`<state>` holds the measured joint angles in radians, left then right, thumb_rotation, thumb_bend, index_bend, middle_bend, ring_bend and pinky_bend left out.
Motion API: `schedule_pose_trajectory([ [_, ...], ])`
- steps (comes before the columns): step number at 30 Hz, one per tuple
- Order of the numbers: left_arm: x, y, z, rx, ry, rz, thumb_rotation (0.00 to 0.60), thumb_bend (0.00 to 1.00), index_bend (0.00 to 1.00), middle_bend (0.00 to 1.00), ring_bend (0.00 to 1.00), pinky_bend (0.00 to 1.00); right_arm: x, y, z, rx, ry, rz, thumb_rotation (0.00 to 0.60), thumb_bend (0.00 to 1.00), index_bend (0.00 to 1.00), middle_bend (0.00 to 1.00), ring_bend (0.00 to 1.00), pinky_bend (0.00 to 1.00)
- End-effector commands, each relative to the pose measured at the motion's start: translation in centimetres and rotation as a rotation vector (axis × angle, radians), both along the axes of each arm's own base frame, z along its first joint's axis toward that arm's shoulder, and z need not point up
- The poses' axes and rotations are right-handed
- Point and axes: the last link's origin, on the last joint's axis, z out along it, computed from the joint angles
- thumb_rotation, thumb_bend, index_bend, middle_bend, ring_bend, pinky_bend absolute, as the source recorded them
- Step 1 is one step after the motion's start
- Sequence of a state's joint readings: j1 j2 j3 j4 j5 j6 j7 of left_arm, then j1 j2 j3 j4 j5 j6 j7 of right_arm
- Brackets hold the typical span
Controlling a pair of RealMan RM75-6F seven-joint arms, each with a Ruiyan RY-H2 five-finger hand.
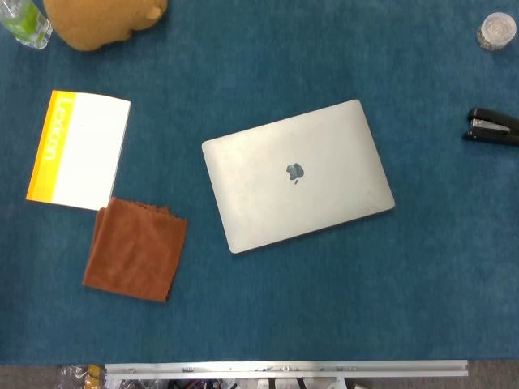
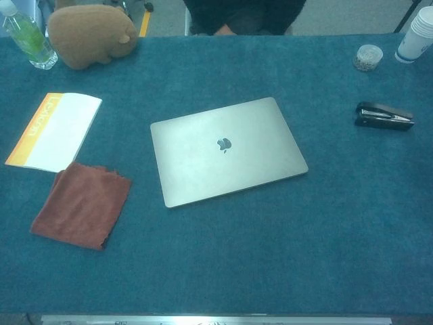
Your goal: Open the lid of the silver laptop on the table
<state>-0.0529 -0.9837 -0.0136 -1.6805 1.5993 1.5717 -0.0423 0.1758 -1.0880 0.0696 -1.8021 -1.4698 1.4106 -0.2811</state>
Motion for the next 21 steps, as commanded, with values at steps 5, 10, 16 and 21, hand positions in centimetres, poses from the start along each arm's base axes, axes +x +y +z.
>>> schedule_pose_trajectory([
  [5,-0.1,-0.3,0.0,-0.003,-0.001,-0.004,0.600,0.40,0.32,0.30,0.22,0.24,0.4,0.0,0.0,0.007,-0.003,0.014,0.600,0.12,0.00,0.18,0.15,0.31],
  [10,-0.1,-0.4,0.3,0.002,0.000,-0.009,0.600,0.40,0.32,0.30,0.22,0.24,1.3,-0.1,-0.4,0.033,-0.027,0.047,0.600,0.12,0.00,0.18,0.15,0.31],
  [16,0.2,-0.1,0.6,-0.002,0.000,-0.025,0.600,0.40,0.32,0.30,0.22,0.24,4.3,-0.9,-2.0,0.116,-0.047,0.147,0.600,0.12,0.00,0.18,0.14,0.31],
  [21,0.6,0.0,0.7,0.000,0.000,-0.039,0.600,0.40,0.32,0.30,0.22,0.24,7.9,-1.9,-4.5,0.225,-0.084,0.254,0.600,0.08,0.00,0.17,0.14,0.31],
])
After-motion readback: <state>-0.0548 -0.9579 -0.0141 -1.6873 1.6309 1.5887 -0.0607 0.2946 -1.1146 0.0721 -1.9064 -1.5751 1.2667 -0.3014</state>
